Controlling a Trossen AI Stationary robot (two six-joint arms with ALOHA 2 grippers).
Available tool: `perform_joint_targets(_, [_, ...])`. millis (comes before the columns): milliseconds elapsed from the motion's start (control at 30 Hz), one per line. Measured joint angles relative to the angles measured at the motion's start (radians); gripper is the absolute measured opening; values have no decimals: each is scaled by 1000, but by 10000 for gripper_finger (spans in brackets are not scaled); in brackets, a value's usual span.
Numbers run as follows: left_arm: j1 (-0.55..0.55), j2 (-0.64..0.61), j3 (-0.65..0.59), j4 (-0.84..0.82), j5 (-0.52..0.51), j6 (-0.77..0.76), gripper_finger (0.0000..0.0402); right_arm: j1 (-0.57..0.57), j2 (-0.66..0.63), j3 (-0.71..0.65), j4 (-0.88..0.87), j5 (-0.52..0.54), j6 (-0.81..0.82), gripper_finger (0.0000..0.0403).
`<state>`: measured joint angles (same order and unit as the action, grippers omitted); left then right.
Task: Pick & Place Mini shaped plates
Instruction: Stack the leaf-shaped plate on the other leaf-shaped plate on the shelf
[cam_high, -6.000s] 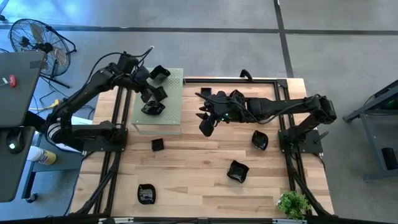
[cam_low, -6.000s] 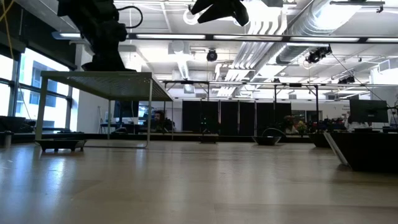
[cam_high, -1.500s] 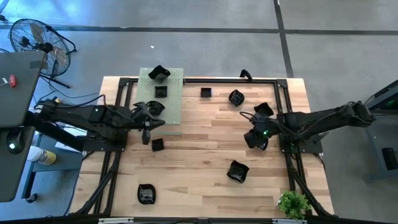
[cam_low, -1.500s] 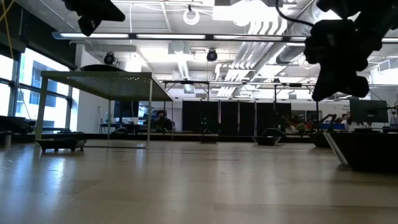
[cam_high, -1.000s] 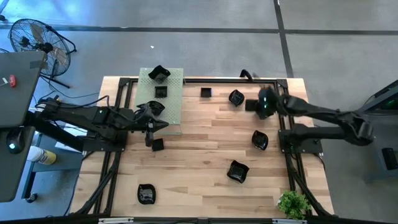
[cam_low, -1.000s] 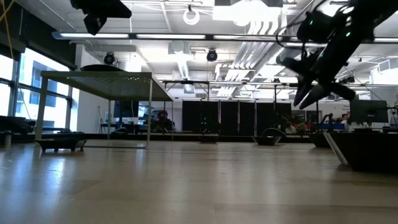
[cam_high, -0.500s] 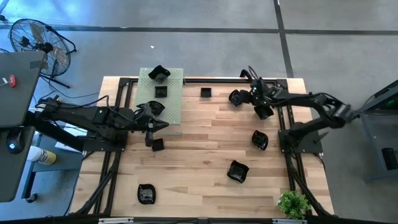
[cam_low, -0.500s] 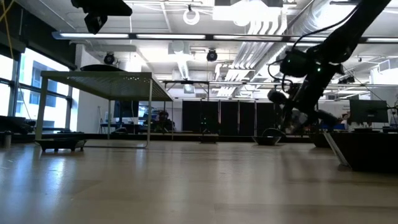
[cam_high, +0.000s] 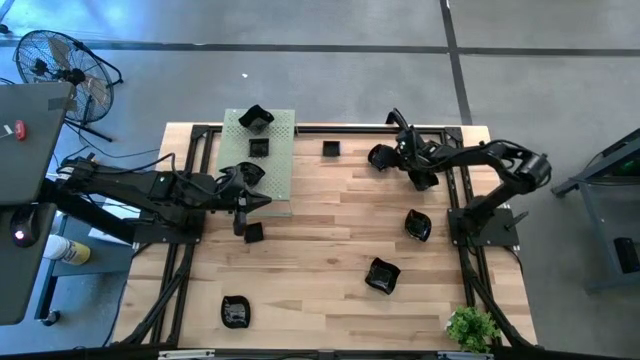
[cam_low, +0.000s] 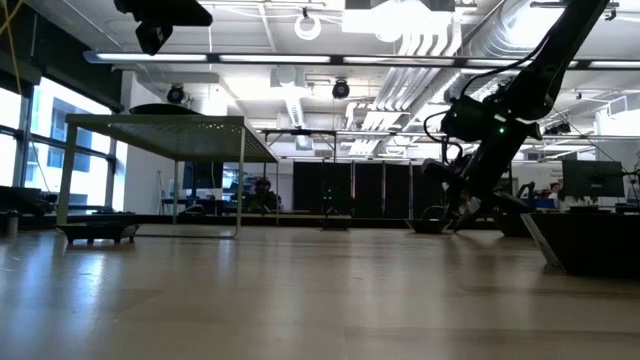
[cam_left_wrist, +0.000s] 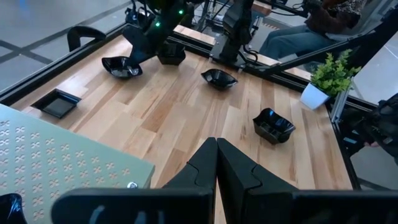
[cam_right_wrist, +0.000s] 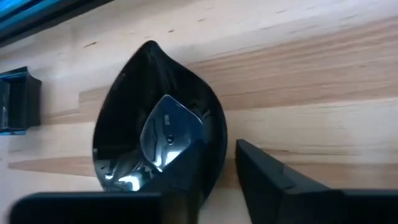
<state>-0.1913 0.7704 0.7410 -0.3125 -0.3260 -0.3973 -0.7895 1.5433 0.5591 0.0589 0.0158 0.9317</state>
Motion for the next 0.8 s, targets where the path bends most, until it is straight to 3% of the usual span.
perform_joint_targets(200, [1, 0, 0, -4, 0, 0, 2, 0, -3, 0, 25, 0, -16, 8])
perform_joint_targets(500, [1, 0, 0, -4, -2, 0, 2, 0, -162, 1, 4, 1, -70, 5])
perform_joint_targets(667, [1, 0, 0, -4, -2, 4, 2, 29, -332, 56, -149, -34, -196, 6])
perform_joint_targets(800, [1, 0, 0, -4, -2, 5, 2, 138, -439, 135, -320, -29, -279, 6])
